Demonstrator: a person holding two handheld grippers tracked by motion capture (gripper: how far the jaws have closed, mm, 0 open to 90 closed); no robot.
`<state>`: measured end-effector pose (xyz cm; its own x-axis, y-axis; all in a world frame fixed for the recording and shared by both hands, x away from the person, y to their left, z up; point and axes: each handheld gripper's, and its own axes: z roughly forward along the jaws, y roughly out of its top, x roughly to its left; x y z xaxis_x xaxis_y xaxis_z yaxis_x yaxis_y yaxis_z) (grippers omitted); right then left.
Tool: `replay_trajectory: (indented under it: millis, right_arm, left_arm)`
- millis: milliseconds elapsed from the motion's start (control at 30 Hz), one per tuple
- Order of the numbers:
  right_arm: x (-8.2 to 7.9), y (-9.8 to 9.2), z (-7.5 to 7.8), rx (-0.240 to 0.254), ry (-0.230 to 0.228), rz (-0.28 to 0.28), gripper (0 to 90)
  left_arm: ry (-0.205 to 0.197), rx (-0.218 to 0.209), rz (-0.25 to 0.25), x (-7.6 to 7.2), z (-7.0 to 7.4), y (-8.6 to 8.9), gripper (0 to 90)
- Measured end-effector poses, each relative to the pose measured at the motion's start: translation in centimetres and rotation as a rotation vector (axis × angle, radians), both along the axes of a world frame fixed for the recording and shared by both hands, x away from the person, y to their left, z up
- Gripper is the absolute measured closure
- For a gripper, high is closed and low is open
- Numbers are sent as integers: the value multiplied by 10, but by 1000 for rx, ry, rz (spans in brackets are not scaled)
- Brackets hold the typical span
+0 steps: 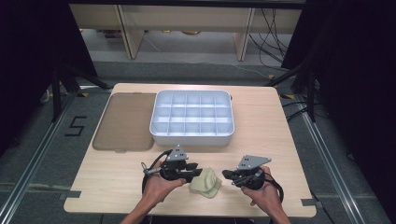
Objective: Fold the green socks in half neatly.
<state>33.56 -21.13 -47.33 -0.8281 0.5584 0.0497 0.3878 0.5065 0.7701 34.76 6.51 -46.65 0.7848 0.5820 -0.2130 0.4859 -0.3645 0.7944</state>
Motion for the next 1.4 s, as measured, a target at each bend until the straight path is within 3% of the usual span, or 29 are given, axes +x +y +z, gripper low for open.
replay_trajectory:
  millis: [67, 167, 233, 333, 367, 433, 467, 500, 700, 833, 900, 1067, 1133, 1167, 1200, 1300, 1400]
  right_arm:
    - [-2, 5, 4, 6, -2, 1, 889]
    - [-2, 14, 5, -4, -19, 35, 889]
    - [-4, 20, 5, -6, -7, 35, 889]
    - [-3, 28, 4, -9, -8, 68, 889]
    - [-4, 31, 4, -14, -3, 69, 890]
    - [-5, 37, 3, -18, 0, 78, 889]
    - [-5, 41, 1, -22, 4, 81, 889]
    - [-4, 44, 0, -37, -2, 93, 890]
    - [-4, 53, -10, -81, 23, 112, 890]
    - [-7, 43, -20, -131, 48, 73, 891]
    - [-6, 36, -26, -129, 77, 51, 900]
    - [-5, 33, -24, -131, 78, 58, 899]
    - [-5, 34, -19, -109, 73, 44, 898]
    - [-2, 34, -14, -87, 35, 51, 899]
    - [0, 35, -10, -93, 17, 47, 899]
    - [5, 39, -3, -93, -2, 43, 899]
    - [16, 48, -4, -101, -11, 60, 898]
  left_arm:
    - [11, 33, 10, -1, -7, 0, 752]
    - [11, 94, -25, -1, -18, -1, 807]
    - [13, 128, -40, -1, -24, -3, 830]
    - [18, 156, -56, -1, -31, -5, 845]
    - [34, 148, -58, -2, -32, -6, 845]
    - [25, 171, -77, -1, -34, -8, 849]
    - [36, 164, -63, -3, -36, -10, 852]
    - [30, 182, -84, -2, -37, -10, 854]
    - [41, 180, -69, -8, -39, -11, 865]
    - [23, 202, -75, -15, -38, -11, 865]
    - [17, 212, -78, -15, -38, -11, 865]
    - [24, 199, -66, -16, -39, -12, 865]
    - [6, 215, -80, -16, -38, -12, 861]
    - [1, 212, -91, -14, -35, -12, 857]
    - [11, 192, -65, -15, -35, -13, 857]
    - [-11, 189, -69, -11, -30, -12, 853]
    - [-27, 185, -28, 3, -24, -9, 850]
